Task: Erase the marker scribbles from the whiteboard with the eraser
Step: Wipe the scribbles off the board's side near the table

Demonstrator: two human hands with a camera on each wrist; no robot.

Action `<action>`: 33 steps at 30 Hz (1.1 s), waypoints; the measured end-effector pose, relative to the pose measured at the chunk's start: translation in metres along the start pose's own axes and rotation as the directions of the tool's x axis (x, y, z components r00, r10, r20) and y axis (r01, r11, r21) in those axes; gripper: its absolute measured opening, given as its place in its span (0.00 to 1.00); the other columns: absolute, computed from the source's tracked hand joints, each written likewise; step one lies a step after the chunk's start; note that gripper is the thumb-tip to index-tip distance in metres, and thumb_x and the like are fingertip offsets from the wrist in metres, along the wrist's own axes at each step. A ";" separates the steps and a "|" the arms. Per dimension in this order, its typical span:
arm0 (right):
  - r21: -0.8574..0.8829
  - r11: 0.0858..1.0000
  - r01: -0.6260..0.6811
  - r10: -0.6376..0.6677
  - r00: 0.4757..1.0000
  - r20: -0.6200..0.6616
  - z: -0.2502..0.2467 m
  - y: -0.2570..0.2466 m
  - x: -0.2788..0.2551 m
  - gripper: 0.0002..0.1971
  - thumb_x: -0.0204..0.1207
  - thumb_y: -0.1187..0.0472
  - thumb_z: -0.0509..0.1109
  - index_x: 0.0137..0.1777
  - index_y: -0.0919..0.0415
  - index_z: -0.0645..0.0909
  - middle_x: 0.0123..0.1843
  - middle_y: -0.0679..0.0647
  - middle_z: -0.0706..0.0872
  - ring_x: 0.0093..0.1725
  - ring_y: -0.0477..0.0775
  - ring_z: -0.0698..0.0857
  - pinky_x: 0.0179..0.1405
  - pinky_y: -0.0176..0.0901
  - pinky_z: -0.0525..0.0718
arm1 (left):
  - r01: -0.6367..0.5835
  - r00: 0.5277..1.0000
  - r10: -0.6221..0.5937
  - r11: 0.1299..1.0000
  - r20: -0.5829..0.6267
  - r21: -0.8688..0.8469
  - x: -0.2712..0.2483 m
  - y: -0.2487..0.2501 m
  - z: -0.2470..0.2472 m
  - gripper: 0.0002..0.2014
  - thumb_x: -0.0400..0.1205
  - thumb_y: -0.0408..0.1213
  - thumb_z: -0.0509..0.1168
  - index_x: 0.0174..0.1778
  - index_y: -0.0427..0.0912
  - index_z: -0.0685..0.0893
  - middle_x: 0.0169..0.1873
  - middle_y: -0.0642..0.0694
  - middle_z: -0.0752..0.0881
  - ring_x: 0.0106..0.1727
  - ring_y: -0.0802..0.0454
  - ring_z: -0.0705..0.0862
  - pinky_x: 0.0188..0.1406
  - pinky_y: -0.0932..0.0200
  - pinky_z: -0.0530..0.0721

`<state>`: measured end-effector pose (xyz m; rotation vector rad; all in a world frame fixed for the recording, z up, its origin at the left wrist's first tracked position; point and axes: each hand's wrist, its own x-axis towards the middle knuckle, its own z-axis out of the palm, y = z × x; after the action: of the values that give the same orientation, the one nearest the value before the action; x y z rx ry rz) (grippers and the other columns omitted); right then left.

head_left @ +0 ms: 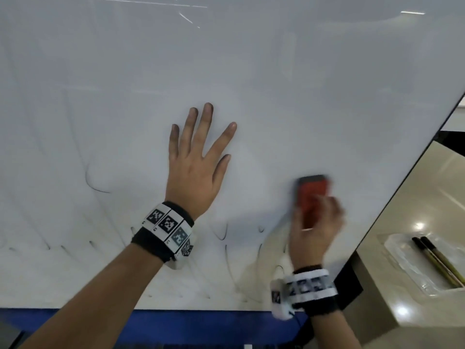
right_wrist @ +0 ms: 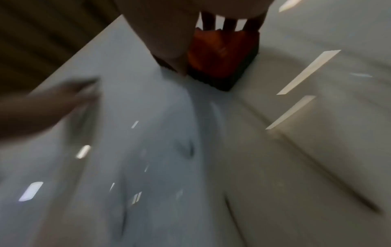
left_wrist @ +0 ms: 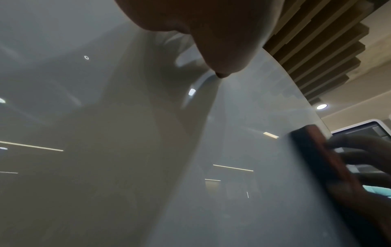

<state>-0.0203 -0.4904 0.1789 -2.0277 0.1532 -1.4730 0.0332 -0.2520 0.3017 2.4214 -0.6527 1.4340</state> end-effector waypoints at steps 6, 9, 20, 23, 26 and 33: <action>-0.116 0.917 0.381 -0.356 0.915 0.190 -0.002 0.019 0.000 0.21 0.72 0.61 0.78 0.65 0.54 0.79 0.67 0.65 0.75 0.62 0.69 0.76 0.64 0.64 0.78 | -0.044 0.999 0.042 0.997 0.033 0.061 -0.001 -0.008 -0.005 0.27 0.93 0.50 0.58 0.89 0.55 0.63 0.90 0.39 0.56 0.91 0.39 0.54 0.90 0.34 0.54; 0.025 0.963 -0.267 0.266 0.934 -0.238 -0.031 0.065 0.035 0.28 0.76 0.55 0.74 0.75 0.62 0.72 0.69 0.66 0.76 0.67 0.68 0.78 0.69 0.69 0.79 | -0.051 0.998 0.047 0.996 0.050 0.076 -0.002 -0.009 -0.005 0.27 0.93 0.49 0.58 0.90 0.55 0.62 0.90 0.39 0.56 0.91 0.38 0.54 0.90 0.35 0.54; -0.110 0.988 0.108 -0.089 0.982 0.167 -0.015 0.054 -0.026 0.21 0.75 0.63 0.77 0.67 0.59 0.77 0.69 0.68 0.74 0.65 0.69 0.75 0.69 0.56 0.74 | 0.020 0.998 -0.014 0.996 0.069 -0.088 -0.007 0.057 0.006 0.27 0.87 0.48 0.68 0.84 0.53 0.73 0.90 0.35 0.56 0.91 0.34 0.52 0.88 0.28 0.53; 0.075 0.915 -0.397 0.404 0.905 -0.136 -0.028 0.082 -0.029 0.28 0.79 0.58 0.73 0.75 0.67 0.71 0.69 0.73 0.74 0.68 0.72 0.75 0.74 0.50 0.70 | -0.064 0.982 0.056 0.997 0.180 0.035 -0.014 0.061 0.018 0.35 0.86 0.53 0.68 0.89 0.57 0.63 0.91 0.38 0.51 0.92 0.36 0.48 0.88 0.26 0.51; 0.068 0.879 -0.473 0.477 0.861 -0.174 -0.014 0.060 -0.028 0.30 0.80 0.57 0.71 0.76 0.74 0.70 0.68 0.76 0.75 0.68 0.74 0.76 0.71 0.46 0.67 | -0.057 0.981 0.044 0.996 0.191 0.063 -0.015 0.057 0.024 0.36 0.87 0.55 0.66 0.90 0.57 0.59 0.91 0.38 0.51 0.92 0.36 0.48 0.88 0.26 0.49; -0.133 0.991 -0.002 0.027 0.983 0.179 0.001 0.056 -0.071 0.22 0.79 0.57 0.75 0.69 0.58 0.73 0.69 0.68 0.73 0.65 0.70 0.76 0.67 0.61 0.77 | -0.072 0.986 0.061 0.995 0.153 0.067 -0.022 0.057 0.028 0.34 0.88 0.58 0.63 0.90 0.56 0.62 0.90 0.37 0.54 0.91 0.35 0.52 0.87 0.25 0.52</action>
<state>-0.0315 -0.5042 0.0901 -2.2506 0.1949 -1.2917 0.0172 -0.3080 0.2682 2.6072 -0.7333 1.3298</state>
